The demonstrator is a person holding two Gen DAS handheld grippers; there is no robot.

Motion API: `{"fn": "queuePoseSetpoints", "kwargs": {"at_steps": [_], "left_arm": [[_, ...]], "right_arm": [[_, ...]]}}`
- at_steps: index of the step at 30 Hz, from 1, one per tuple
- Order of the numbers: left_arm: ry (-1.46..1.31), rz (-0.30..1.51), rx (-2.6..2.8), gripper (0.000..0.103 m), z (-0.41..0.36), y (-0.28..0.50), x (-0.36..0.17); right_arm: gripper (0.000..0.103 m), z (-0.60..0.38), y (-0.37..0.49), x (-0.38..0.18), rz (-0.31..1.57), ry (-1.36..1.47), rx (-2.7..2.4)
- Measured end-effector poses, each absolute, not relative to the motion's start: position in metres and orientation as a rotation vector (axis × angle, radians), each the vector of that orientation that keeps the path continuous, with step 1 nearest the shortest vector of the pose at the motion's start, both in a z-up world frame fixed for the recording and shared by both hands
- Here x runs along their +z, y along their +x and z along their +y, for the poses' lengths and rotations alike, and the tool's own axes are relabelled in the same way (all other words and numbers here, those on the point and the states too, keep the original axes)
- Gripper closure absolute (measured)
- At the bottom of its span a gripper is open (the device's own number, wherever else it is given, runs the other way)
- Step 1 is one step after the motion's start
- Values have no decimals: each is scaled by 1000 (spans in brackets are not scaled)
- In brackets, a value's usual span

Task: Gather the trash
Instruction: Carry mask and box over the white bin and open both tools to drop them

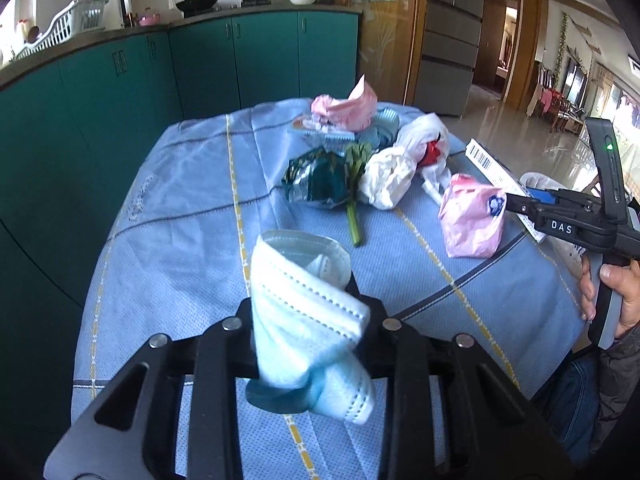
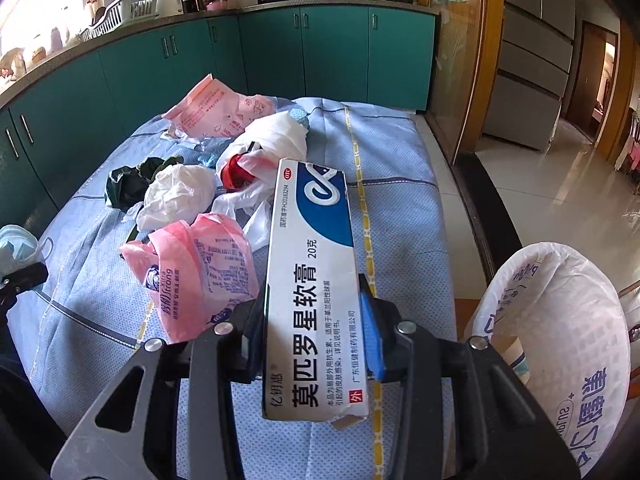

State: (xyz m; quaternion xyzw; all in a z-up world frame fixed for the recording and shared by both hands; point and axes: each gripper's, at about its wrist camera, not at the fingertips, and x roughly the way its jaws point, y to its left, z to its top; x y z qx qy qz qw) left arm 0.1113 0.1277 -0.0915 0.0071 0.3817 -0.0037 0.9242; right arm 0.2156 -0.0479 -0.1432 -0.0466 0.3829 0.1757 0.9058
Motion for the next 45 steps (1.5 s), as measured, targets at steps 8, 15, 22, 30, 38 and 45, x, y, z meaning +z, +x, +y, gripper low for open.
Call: {"fn": "queuePoseSetpoints", "kwargs": {"at_steps": [8, 15, 22, 30, 38, 45], "left_arm": [[22, 698, 31, 71, 114, 113, -80], [-21, 631, 7, 71, 99, 116, -70], [-25, 591, -25, 71, 77, 122, -65], [105, 544, -116, 71, -3, 154, -41], [247, 478, -317, 71, -122, 175, -33], [207, 463, -360, 70, -168, 185, -55]], "right_arm": [[63, -67, 209, -133, 761, -73, 348], [63, -82, 204, -128, 751, -31, 356], [63, -95, 199, -121, 731, -12, 359], [63, -144, 194, -105, 671, 44, 270], [63, -228, 190, -105, 654, 132, 75], [63, -275, 185, -125, 691, 175, -37]]}}
